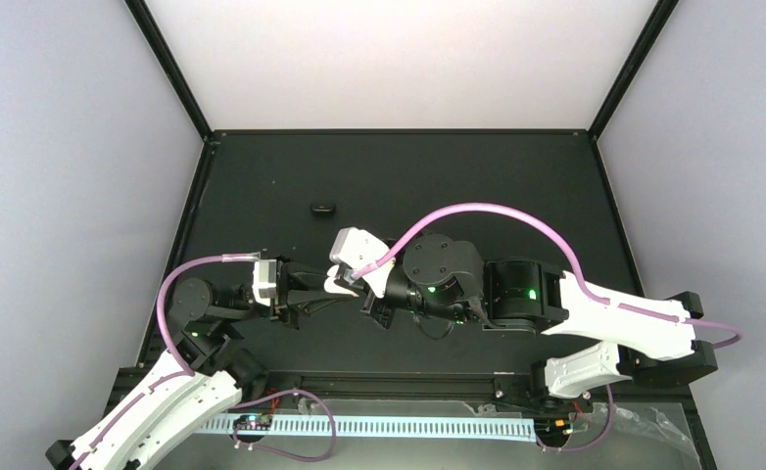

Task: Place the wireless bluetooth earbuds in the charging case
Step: Place the earbud in the charging case.

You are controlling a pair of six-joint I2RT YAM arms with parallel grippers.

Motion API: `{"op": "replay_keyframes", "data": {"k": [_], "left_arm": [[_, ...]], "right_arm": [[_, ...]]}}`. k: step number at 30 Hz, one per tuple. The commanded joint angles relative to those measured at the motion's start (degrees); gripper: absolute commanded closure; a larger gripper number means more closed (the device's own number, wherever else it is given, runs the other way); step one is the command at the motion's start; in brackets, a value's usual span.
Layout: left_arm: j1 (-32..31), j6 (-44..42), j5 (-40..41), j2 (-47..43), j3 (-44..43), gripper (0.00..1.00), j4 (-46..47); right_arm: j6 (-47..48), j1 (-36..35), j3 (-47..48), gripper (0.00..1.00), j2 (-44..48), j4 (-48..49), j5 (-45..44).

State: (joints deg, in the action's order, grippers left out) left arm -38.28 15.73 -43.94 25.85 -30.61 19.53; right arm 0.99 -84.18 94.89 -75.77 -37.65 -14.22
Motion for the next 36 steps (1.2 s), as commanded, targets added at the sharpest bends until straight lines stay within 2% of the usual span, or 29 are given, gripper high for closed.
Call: {"op": "replay_keyframes", "data": {"k": [1, 19, 36], "left_arm": [[-0.21, 0.69, -0.35, -0.81, -3.31, 0.98, 4.53], [-0.21, 0.09, -0.09, -0.78, -3.67, 0.98, 5.06], [-0.21, 1.73, 1.89, -2.19, -3.32, 0.98, 8.18]], "right_arm": [[0.68, 0.25, 0.73, 0.99, -0.67, -4.32, -1.05], [-0.08, 0.25, 4.64, 0.99, -5.87, -10.82, -0.82], [-4.26, 1.13, 1.20, 0.99, -3.36, -8.51, -1.51]]}}
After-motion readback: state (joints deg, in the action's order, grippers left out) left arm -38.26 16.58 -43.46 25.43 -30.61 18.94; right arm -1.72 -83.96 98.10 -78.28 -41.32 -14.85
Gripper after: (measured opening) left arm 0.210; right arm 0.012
